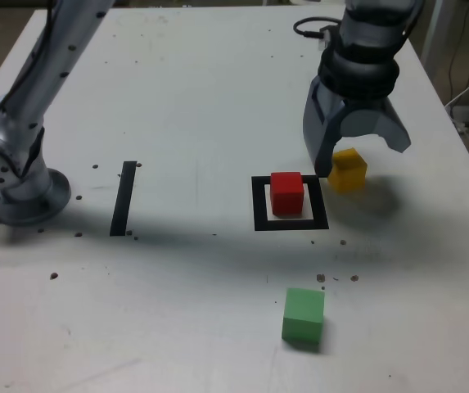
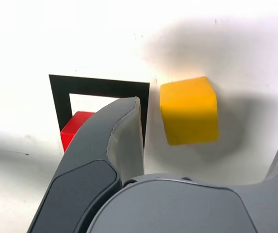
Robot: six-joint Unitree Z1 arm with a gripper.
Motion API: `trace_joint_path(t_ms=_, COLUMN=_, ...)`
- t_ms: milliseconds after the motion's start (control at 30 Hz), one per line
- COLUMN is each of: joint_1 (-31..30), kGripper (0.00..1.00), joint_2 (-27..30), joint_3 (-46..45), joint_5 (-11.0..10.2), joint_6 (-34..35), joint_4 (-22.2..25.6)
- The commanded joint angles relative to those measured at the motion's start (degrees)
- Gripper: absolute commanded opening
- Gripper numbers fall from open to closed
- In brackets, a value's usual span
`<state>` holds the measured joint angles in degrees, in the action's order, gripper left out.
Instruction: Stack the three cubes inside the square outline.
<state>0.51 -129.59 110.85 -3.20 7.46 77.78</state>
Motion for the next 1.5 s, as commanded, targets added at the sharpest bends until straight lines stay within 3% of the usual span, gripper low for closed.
trace_joint_path(t_ms=0, joint_1=0.4, kGripper=0.94, joint_2=-0.8, joint_3=0.3, joint_5=0.0, joint_6=0.0, joint_4=-0.2)
trace_joint_path(t_ms=633, joint_1=1.6, kGripper=0.72, joint_2=-3.7, joint_3=0.2, joint_5=2.0, joint_6=-0.8, joint_4=-2.6)
trace_joint_path(t_ms=967, joint_1=1.6, kGripper=0.57, joint_2=-3.8, joint_3=0.1, joint_5=1.9, joint_6=-0.8, joint_4=-2.5)
trace_joint_path(t_ms=1133, joint_1=1.6, kGripper=0.43, joint_2=-3.8, joint_3=0.1, joint_5=1.6, joint_6=-0.8, joint_4=-2.9)
trace_joint_path(t_ms=1467, joint_1=1.6, kGripper=0.31, joint_2=-3.6, joint_3=-0.4, joint_5=1.1, joint_6=-0.8, joint_4=-3.9)
